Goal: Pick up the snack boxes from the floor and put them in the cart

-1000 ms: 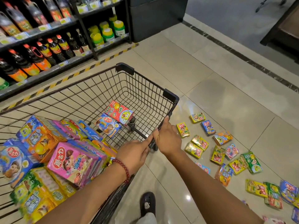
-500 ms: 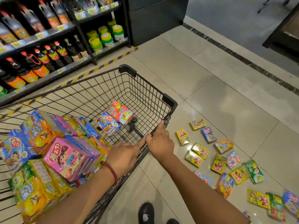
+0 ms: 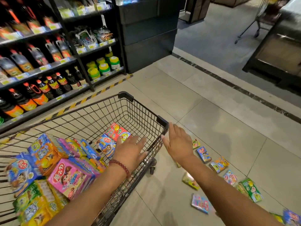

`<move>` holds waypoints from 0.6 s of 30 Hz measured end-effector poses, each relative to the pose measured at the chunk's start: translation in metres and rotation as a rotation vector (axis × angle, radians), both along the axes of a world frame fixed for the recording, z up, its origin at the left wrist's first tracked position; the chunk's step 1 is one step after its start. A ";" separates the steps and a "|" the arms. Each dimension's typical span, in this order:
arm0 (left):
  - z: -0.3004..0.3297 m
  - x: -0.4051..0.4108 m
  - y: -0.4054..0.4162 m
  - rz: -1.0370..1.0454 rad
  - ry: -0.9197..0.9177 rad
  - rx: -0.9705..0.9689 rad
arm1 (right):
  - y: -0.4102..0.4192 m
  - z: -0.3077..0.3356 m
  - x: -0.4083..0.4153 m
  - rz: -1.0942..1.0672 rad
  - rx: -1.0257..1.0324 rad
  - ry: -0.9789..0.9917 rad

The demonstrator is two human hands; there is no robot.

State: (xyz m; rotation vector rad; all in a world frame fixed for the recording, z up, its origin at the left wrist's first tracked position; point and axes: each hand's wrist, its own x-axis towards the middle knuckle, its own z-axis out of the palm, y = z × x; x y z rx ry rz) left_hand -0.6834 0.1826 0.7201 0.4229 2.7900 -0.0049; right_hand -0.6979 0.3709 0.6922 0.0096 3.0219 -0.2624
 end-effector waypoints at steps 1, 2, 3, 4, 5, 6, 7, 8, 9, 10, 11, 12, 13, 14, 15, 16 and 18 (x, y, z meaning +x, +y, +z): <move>0.023 -0.012 0.010 -0.029 0.080 0.006 | 0.011 0.018 -0.003 -0.007 0.015 0.070; 0.046 -0.023 0.021 -0.057 0.166 0.016 | 0.022 0.036 -0.007 -0.010 0.029 0.146; 0.068 -0.033 0.032 -0.082 0.252 0.024 | 0.031 0.054 -0.010 -0.019 0.052 0.217; 0.088 -0.042 0.042 -0.105 0.334 0.026 | 0.040 0.077 -0.012 -0.029 0.082 0.230; 0.106 -0.049 0.053 -0.130 0.400 0.022 | 0.048 0.096 -0.014 -0.035 0.125 0.243; 0.121 -0.055 0.064 -0.150 0.448 0.015 | 0.056 0.117 -0.015 -0.046 0.170 0.250; 0.135 -0.061 0.074 -0.168 0.486 0.006 | 0.066 0.133 -0.015 -0.062 0.203 0.283; 0.148 -0.066 0.085 -0.184 0.524 -0.004 | 0.077 0.147 -0.016 -0.082 0.214 0.333; 0.160 -0.072 0.096 -0.199 0.564 -0.011 | 0.088 0.160 -0.016 -0.109 0.217 0.369; 0.171 -0.077 0.108 -0.213 0.608 -0.011 | 0.099 0.172 -0.016 -0.128 0.232 0.392; 0.181 -0.081 0.120 -0.225 0.645 -0.010 | 0.113 0.179 -0.016 -0.142 0.250 0.427; 0.191 -0.086 0.132 -0.233 0.669 -0.003 | 0.127 0.189 -0.015 -0.156 0.259 0.438; 0.200 -0.089 0.146 -0.238 0.677 0.008 | 0.142 0.197 -0.016 -0.169 0.275 0.431; 0.208 -0.093 0.160 -0.241 0.676 0.019 | 0.156 0.205 -0.015 -0.189 0.299 0.432; 0.214 -0.097 0.174 -0.248 0.675 0.026 | 0.171 0.210 -0.016 -0.210 0.318 0.446; 0.219 -0.102 0.190 -0.257 0.675 0.032 | 0.186 0.216 -0.017 -0.223 0.330 0.477; 0.223 -0.114 0.221 -0.272 0.688 0.052 | 0.219 0.220 -0.023 -0.248 0.340 0.517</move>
